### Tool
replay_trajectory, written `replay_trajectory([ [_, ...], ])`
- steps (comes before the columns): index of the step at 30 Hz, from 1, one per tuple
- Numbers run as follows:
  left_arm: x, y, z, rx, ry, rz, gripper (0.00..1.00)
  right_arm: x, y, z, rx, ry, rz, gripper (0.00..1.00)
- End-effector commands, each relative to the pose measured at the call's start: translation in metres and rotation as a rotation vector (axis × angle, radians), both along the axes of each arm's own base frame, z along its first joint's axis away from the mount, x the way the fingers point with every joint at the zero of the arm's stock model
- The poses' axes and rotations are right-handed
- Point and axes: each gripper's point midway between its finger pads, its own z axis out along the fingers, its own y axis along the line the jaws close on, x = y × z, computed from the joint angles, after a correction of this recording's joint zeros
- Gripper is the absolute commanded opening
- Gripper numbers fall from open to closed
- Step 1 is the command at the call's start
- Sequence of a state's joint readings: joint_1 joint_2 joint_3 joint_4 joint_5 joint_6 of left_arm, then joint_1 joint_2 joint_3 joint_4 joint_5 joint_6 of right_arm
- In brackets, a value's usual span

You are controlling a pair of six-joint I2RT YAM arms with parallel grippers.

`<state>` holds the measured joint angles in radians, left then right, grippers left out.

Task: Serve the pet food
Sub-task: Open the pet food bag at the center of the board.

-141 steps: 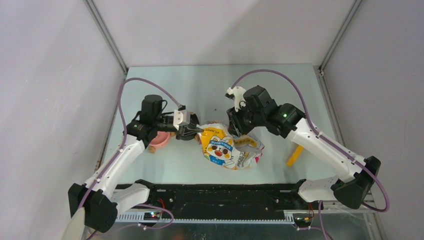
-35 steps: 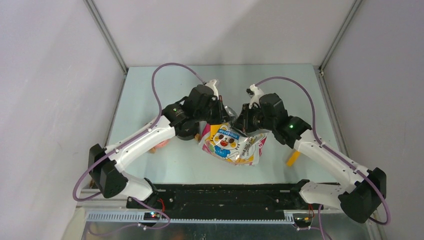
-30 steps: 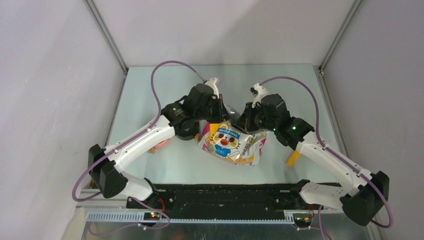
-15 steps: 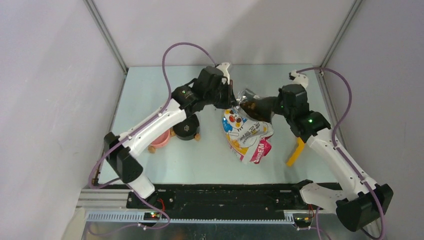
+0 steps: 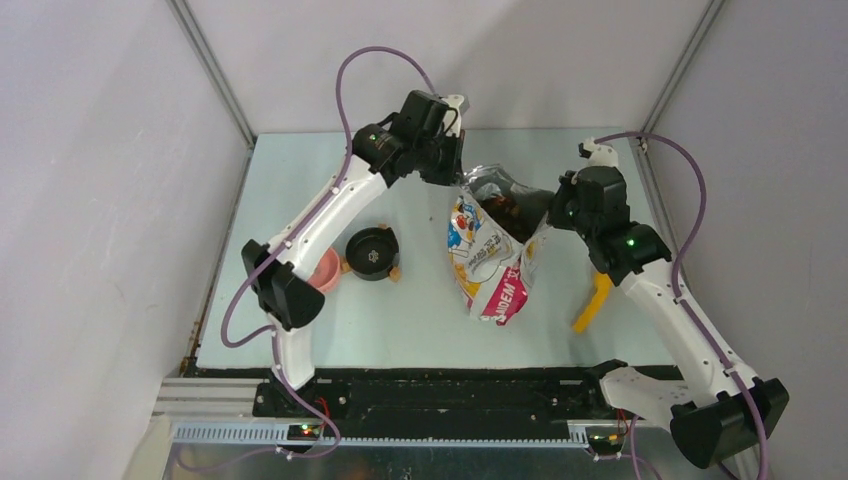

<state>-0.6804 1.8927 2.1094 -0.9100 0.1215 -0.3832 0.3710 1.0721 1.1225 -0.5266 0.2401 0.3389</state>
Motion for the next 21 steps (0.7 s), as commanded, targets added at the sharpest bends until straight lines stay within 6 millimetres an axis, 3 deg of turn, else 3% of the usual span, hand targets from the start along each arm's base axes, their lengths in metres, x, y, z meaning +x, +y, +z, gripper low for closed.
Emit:
replay_trajectory([
  [1, 0.049, 0.057, 0.023, 0.172, -0.189, 0.111, 0.00, 0.009, 0.005, 0.064, 0.072, -0.208, 0.055, 0.00],
  [9, 0.048, 0.066, 0.023, 0.273, -0.234, 0.029, 0.00, 0.015, 0.008, 0.068, 0.115, -0.222, 0.064, 0.00],
  [16, 0.040, 0.048, 0.026, 0.191, -0.206, -0.037, 0.02, 0.015, 0.017, 0.070, 0.151, -0.220, 0.107, 0.01],
  [19, 0.033, 0.036, 0.032, 0.125, -0.191, -0.066, 0.16, 0.014, 0.023, 0.068, 0.168, -0.205, 0.130, 0.06],
  [21, 0.030, 0.029, 0.034, 0.094, -0.182, -0.078, 0.35, 0.013, 0.024, 0.060, 0.174, -0.174, 0.131, 0.10],
])
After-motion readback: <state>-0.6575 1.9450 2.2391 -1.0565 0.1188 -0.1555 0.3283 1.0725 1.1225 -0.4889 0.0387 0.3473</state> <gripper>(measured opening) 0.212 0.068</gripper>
